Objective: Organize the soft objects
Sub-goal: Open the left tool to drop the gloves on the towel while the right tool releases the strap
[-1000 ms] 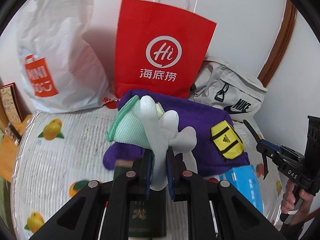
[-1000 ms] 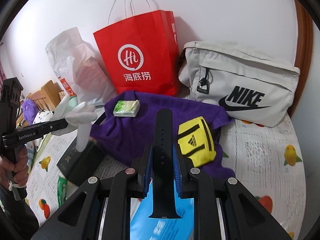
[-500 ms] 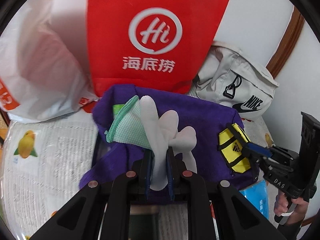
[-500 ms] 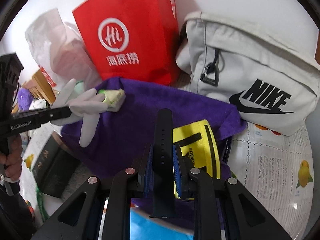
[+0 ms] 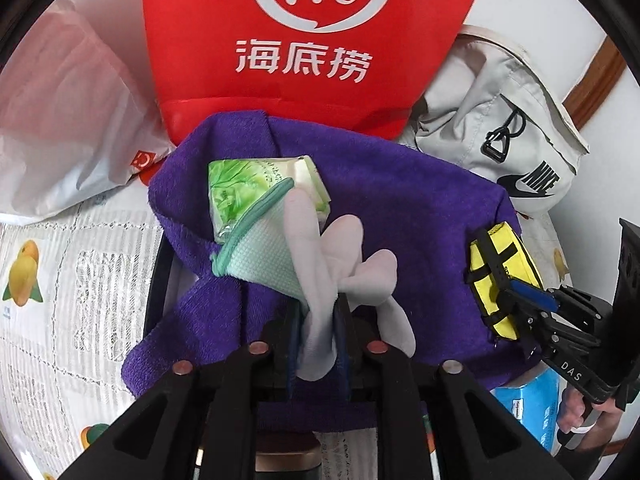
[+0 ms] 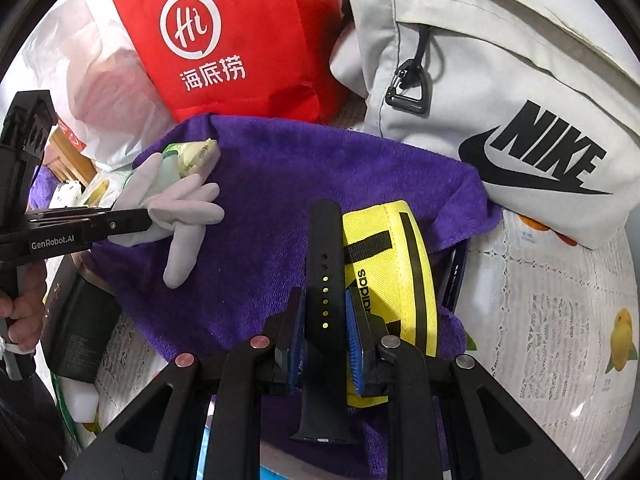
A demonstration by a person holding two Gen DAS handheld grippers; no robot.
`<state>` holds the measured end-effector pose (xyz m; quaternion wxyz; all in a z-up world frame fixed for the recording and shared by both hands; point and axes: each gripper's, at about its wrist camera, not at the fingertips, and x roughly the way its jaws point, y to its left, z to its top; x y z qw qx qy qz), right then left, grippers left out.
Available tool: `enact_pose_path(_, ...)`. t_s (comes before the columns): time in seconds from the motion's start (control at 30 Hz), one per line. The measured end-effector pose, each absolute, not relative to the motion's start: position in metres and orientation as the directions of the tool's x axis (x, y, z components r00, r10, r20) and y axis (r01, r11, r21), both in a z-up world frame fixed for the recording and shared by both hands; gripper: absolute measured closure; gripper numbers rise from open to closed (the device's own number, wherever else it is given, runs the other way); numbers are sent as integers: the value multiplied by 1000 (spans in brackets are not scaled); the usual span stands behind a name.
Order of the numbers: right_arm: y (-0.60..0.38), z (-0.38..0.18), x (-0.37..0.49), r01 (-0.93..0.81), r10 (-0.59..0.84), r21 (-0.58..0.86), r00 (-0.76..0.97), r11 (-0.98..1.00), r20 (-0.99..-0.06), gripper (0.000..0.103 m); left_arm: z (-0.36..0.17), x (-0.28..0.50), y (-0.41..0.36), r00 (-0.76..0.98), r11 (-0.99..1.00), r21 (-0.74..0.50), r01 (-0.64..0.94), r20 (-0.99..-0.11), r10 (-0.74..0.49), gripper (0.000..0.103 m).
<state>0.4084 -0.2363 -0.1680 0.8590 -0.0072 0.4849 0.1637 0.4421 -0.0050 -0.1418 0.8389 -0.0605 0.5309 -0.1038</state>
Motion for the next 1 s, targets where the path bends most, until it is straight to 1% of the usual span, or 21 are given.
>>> enact_pose_path(0.03,-237,-168,409,-291,273,144,474,946,-837,82,-142,443,-5,410,972,-210,104,-882,-234,75)
enact_pose_path(0.07,-237,-168,410,-294,275,144,474,945,-836,81,-142,443,-3,401,973,-208,95,-887,-229,62)
enact_pose_path(0.1,-236,-166,409,-298,287,154,476,942,-831,74,-143,442,-1,396,975,-206,86,-890,-224,55)
enact_pose_path(0.13,-237,-165,408,-303,302,168,480,938,-824,64,-142,440,2,399,976,-205,77,-890,-219,46)
enact_pose_path(0.2,-237,-161,406,-299,310,176,495,938,-812,56,-137,433,8,413,976,-204,75,-885,-217,45)
enact_pose_path(0.23,-238,-157,403,-292,307,175,506,940,-806,55,-134,431,9,418,977,-200,72,-883,-211,43)
enact_pose_path(0.27,-241,-154,399,-287,307,176,517,942,-799,55,-129,426,11,430,980,-190,64,-881,-199,39)
enact_pose_path(0.33,-244,-147,393,-271,308,187,529,944,-791,55,-121,419,14,449,985,-168,44,-877,-170,37)
enact_pose_path(0.43,-249,-135,380,-248,309,202,545,947,-779,55,-107,403,19,478,990,-140,31,-868,-138,37)
enact_pose_path(0.6,-250,-112,343,-246,294,180,588,953,-754,55,-78,359,33,576,983,-175,52,-799,-173,37)
enact_pose_path(0.77,-247,-92,293,-237,281,164,643,957,-712,55,-69,317,39,566,985,-169,34,-809,-158,37)
enact_pose_path(1.0,-236,-88,229,-240,304,191,656,952,-690,55,-77,246,58,567,982,-188,24,-806,-168,37)
